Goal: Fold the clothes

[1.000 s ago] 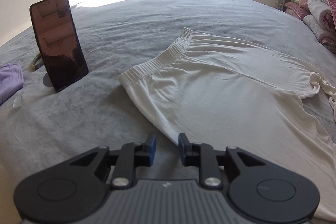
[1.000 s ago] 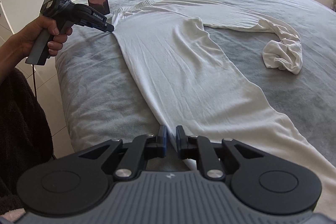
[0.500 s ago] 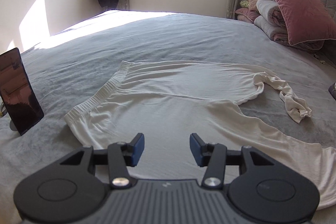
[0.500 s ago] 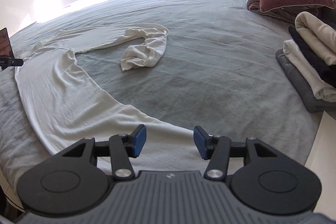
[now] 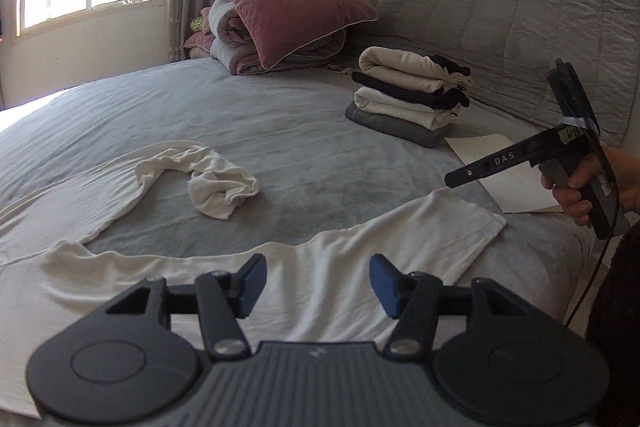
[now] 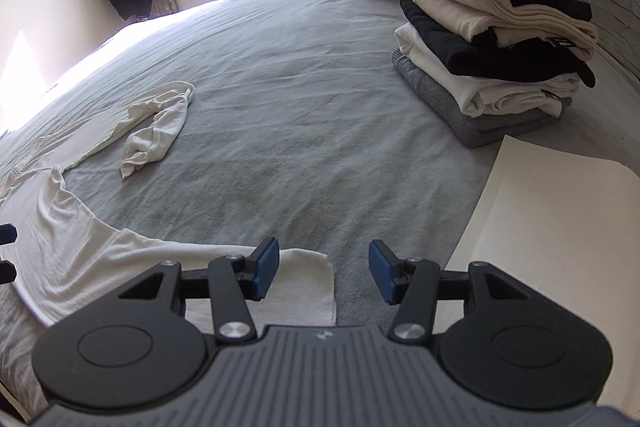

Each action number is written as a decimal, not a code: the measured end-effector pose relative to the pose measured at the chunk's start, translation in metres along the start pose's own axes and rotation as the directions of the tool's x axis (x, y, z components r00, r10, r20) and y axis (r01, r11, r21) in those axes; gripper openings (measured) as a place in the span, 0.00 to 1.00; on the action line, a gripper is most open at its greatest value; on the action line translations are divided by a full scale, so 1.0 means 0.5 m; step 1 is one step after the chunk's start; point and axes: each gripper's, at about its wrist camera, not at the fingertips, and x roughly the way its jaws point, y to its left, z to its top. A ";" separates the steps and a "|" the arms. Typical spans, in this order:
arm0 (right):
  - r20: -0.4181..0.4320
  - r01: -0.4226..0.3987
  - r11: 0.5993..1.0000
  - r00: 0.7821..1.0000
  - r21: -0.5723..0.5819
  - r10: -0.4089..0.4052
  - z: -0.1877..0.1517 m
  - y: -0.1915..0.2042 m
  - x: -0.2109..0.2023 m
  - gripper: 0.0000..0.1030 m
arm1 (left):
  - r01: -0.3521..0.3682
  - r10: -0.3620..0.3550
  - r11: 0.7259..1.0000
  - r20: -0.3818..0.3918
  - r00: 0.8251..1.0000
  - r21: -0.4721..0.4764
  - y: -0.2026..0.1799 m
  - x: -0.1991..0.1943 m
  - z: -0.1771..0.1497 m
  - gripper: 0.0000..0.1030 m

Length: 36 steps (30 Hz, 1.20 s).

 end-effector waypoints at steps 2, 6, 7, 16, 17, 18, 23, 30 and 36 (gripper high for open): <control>-0.015 -0.008 1.000 1.000 -0.007 0.008 -0.003 -0.007 0.008 0.46 | 0.067 -0.066 0.997 -0.012 0.998 0.050 -0.056 0.037 0.000 0.57; -0.031 -0.044 0.999 0.999 -0.023 0.043 -0.011 -0.013 0.020 0.41 | 0.129 -0.124 0.980 -0.039 0.991 0.151 -0.159 0.109 -0.009 0.57; -0.034 -0.057 0.998 0.998 -0.033 0.055 -0.013 -0.013 0.023 0.41 | 0.135 -0.129 0.975 -0.046 0.991 0.175 -0.182 0.126 -0.013 0.57; -0.037 -0.113 0.993 0.993 -0.024 0.112 -0.020 -0.026 0.041 0.26 | 0.080 -0.075 0.969 -0.031 0.997 0.235 -0.294 0.218 -0.010 0.47; -0.036 -0.120 0.993 0.992 -0.016 0.119 -0.019 -0.028 0.042 0.23 | 0.072 -0.068 0.972 -0.026 0.997 0.224 -0.299 0.224 -0.005 0.37; -0.038 -0.126 0.992 0.991 -0.010 0.126 -0.019 -0.029 0.042 0.20 | 0.062 -0.058 0.973 -0.026 0.998 0.221 -0.304 0.228 -0.003 0.33; -0.036 -0.135 0.991 0.990 -0.011 0.134 -0.017 -0.034 0.030 0.02 | 0.048 -0.044 0.965 -0.022 0.999 0.256 -0.339 0.241 0.007 0.00; -0.004 -0.084 0.996 0.996 0.018 0.084 -0.010 -0.058 -0.014 0.00 | 0.150 -0.152 0.975 -0.003 0.988 0.164 -0.341 0.206 0.032 0.00; -0.043 -0.051 0.998 0.998 0.037 0.053 -0.019 -0.069 -0.015 0.00 | 0.205 -0.197 0.969 -0.070 0.978 0.135 -0.344 0.215 0.018 0.00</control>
